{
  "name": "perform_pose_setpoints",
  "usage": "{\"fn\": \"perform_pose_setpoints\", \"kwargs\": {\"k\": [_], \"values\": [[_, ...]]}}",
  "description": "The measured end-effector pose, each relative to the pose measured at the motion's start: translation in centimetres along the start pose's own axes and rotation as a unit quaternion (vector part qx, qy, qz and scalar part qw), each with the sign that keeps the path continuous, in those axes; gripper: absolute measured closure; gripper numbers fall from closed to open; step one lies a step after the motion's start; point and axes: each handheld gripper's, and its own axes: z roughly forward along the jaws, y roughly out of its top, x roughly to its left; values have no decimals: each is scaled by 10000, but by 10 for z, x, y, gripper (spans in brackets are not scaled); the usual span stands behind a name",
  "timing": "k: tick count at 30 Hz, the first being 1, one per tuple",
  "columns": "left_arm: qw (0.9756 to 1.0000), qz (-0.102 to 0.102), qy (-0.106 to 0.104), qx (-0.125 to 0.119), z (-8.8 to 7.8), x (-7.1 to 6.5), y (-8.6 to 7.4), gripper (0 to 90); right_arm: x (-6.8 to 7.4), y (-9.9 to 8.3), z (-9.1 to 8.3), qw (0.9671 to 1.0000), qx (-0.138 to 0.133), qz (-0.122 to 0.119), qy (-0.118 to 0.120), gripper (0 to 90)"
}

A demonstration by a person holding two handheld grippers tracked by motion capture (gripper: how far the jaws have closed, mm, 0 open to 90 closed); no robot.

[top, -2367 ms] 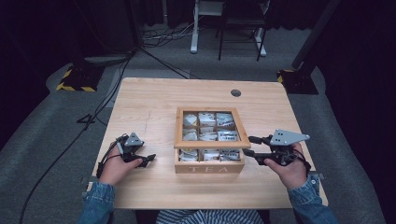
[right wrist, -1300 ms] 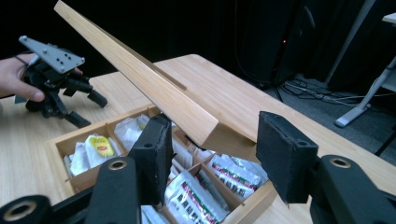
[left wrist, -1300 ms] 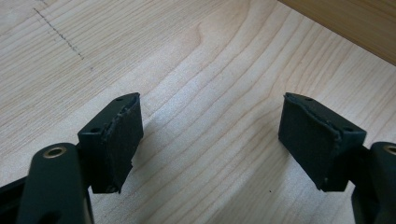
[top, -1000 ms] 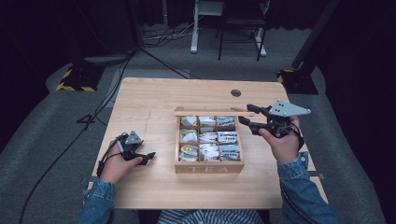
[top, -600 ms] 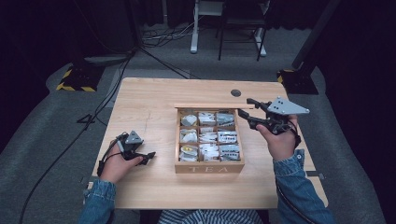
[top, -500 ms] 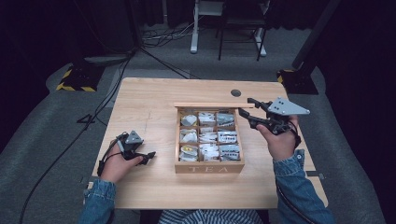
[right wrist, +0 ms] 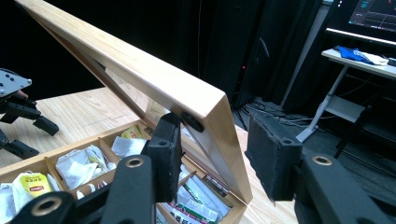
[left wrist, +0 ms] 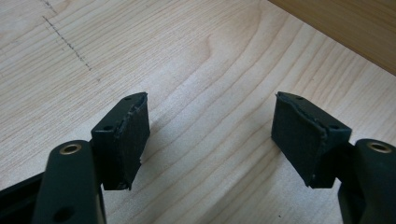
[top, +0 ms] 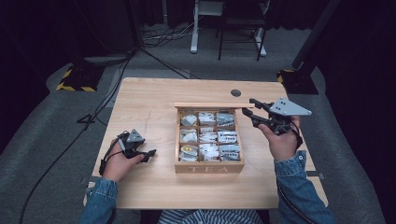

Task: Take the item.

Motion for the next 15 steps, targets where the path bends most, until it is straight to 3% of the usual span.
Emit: {"fn": "perform_pose_setpoints", "kwargs": {"k": [7, 15], "values": [[9999, 15, -35, -169, -14, -5, 6, 288, -1, -1, 0, 10000, -4, 42, 64, 560], [9998, 39, -72, -204, -36, -11, 9, 281, -3, 1, 1, 9999, -1, 76, 76, 561]]}}
